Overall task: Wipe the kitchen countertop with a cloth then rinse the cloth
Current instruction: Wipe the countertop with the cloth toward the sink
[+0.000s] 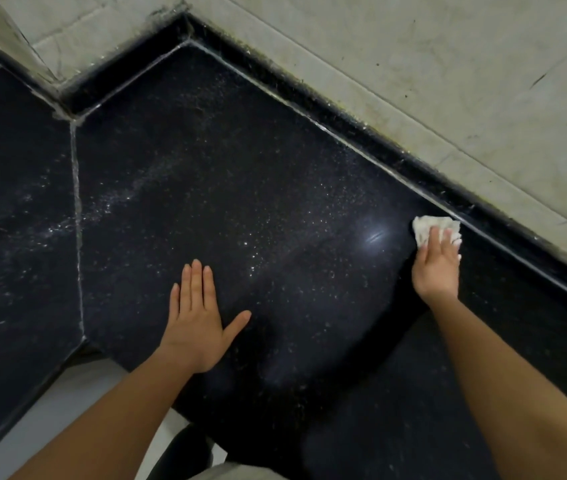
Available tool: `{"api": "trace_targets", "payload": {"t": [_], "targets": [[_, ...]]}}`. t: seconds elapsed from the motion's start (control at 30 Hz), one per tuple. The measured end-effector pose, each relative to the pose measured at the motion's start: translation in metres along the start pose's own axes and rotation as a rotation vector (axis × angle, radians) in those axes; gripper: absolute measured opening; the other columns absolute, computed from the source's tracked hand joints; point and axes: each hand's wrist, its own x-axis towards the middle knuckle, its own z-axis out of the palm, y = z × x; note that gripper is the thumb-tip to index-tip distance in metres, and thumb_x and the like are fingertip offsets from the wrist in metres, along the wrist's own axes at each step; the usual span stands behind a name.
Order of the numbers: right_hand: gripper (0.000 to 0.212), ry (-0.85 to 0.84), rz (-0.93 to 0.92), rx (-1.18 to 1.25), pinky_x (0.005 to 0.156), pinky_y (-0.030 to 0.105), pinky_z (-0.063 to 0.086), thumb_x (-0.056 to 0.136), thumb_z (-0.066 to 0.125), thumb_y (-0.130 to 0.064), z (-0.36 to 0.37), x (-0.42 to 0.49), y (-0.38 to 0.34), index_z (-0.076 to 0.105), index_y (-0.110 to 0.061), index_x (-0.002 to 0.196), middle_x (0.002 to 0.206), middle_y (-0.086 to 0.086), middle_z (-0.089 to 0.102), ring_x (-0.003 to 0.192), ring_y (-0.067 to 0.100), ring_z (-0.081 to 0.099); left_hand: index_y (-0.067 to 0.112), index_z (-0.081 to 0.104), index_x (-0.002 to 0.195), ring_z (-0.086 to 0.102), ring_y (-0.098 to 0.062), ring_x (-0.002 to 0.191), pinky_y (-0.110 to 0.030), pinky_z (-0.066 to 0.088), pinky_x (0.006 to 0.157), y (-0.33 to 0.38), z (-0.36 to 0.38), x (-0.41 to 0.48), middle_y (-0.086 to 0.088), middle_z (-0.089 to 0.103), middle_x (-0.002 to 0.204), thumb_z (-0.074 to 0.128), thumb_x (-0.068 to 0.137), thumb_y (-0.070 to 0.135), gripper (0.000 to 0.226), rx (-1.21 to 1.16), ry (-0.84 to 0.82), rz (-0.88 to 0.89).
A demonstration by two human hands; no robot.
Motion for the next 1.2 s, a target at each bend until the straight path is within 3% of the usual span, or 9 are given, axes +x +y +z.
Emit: {"api": "trace_targets", "payload": {"t": [0.13, 0.37, 0.47, 0.57, 0.7, 0.83, 1.0, 1.13, 1.2], "targets": [[0.052, -0.033, 0.034, -0.014, 0.116, 0.042, -0.001, 0.102, 0.023, -0.021, 0.016, -0.003, -0.059, 0.009, -0.009, 0.151, 0.158, 0.018, 0.0, 0.145, 0.035, -0.004, 0.005, -0.038, 0.134, -0.041, -0.024, 0.131, -0.039, -0.021, 0.111, 0.0, -0.002, 0.001, -0.013, -0.046, 0.141, 0.003, 0.078, 0.075, 0.099, 0.0, -0.033, -0.004], [0.052, -0.268, -0.841, -0.084, 0.118, 0.038, 0.007, 0.099, 0.022, -0.029, 0.039, -0.095, -0.083, 0.028, -0.01, 0.147, 0.156, 0.009, 0.02, 0.145, 0.027, 0.009, 0.006, -0.039, 0.133, -0.042, -0.025, 0.13, -0.039, -0.022, 0.11, -0.001, -0.005, 0.003, -0.012, -0.048, 0.14, 0.007, 0.08, 0.075, 0.099, -0.008, -0.076, -0.002], [0.05, -0.298, -1.044, -0.196, 0.117, 0.038, 0.017, 0.097, 0.03, -0.027, 0.027, -0.071, -0.06, 0.038, -0.009, 0.143, 0.151, 0.008, 0.032, 0.142, 0.026, 0.023, 0.006, -0.04, 0.133, -0.043, -0.024, 0.129, -0.039, -0.023, 0.11, -0.001, -0.005, 0.002, -0.012, -0.049, 0.139, 0.004, 0.077, 0.075, 0.099, -0.014, -0.068, -0.003], [0.052, -0.185, -0.749, -0.173, 0.11, 0.053, 0.029, 0.095, 0.03, -0.025, 0.017, -0.017, -0.047, 0.039, -0.001, 0.14, 0.148, 0.02, 0.035, 0.138, 0.038, 0.028, 0.007, -0.041, 0.13, -0.044, -0.023, 0.129, -0.039, -0.023, 0.11, 0.0, -0.004, 0.002, -0.011, -0.049, 0.139, 0.004, 0.078, 0.075, 0.097, -0.02, -0.06, -0.003], [0.051, -0.072, -0.214, -0.067, 0.117, 0.041, 0.007, 0.102, 0.022, -0.025, 0.011, 0.039, -0.076, 0.015, -0.01, 0.15, 0.158, 0.015, 0.007, 0.145, 0.033, 0.003, 0.007, -0.041, 0.131, -0.046, -0.023, 0.127, -0.038, -0.024, 0.108, -0.001, -0.002, 0.002, -0.011, -0.049, 0.14, 0.003, 0.078, 0.075, 0.097, -0.006, -0.036, -0.007], [0.053, -0.069, -0.054, -0.023, 0.117, 0.041, 0.002, 0.102, 0.022, -0.026, 0.023, 0.043, -0.126, 0.009, -0.011, 0.151, 0.159, 0.014, 0.0, 0.145, 0.034, -0.003, 0.007, -0.039, 0.134, -0.045, -0.023, 0.128, -0.037, -0.025, 0.107, 0.0, -0.001, 0.003, -0.01, -0.049, 0.14, 0.004, 0.08, 0.074, 0.097, 0.007, -0.033, -0.015], [0.05, -0.106, -0.554, -0.023, 0.117, 0.04, 0.002, 0.102, 0.025, -0.026, 0.042, -0.014, -0.132, 0.023, -0.011, 0.149, 0.156, 0.017, 0.014, 0.145, 0.034, 0.004, 0.007, -0.038, 0.135, -0.045, -0.022, 0.129, -0.037, -0.024, 0.107, -0.001, -0.001, 0.002, -0.01, -0.048, 0.141, 0.003, 0.079, 0.075, 0.097, 0.0, -0.019, 0.001], [0.054, -0.312, -0.945, -0.084, 0.117, 0.031, -0.002, 0.1, 0.02, -0.037, 0.035, -0.061, -0.104, 0.025, -0.016, 0.149, 0.157, 0.001, 0.012, 0.146, 0.02, 0.0, 0.009, -0.042, 0.131, -0.046, -0.022, 0.127, -0.037, -0.024, 0.107, -0.002, 0.0, 0.002, -0.009, -0.05, 0.139, -0.014, 0.067, 0.08, 0.1, -0.01, -0.011, 0.012], [0.051, -0.316, -1.054, -0.157, 0.118, 0.036, 0.007, 0.1, 0.027, -0.034, 0.027, -0.047, -0.087, 0.03, -0.016, 0.147, 0.155, 0.0, 0.018, 0.145, 0.019, 0.009, 0.008, -0.043, 0.13, -0.047, -0.021, 0.126, -0.037, -0.025, 0.106, -0.003, 0.0, 0.002, -0.009, -0.051, 0.138, -0.017, 0.062, 0.079, 0.101, -0.002, -0.016, 0.01]]}}
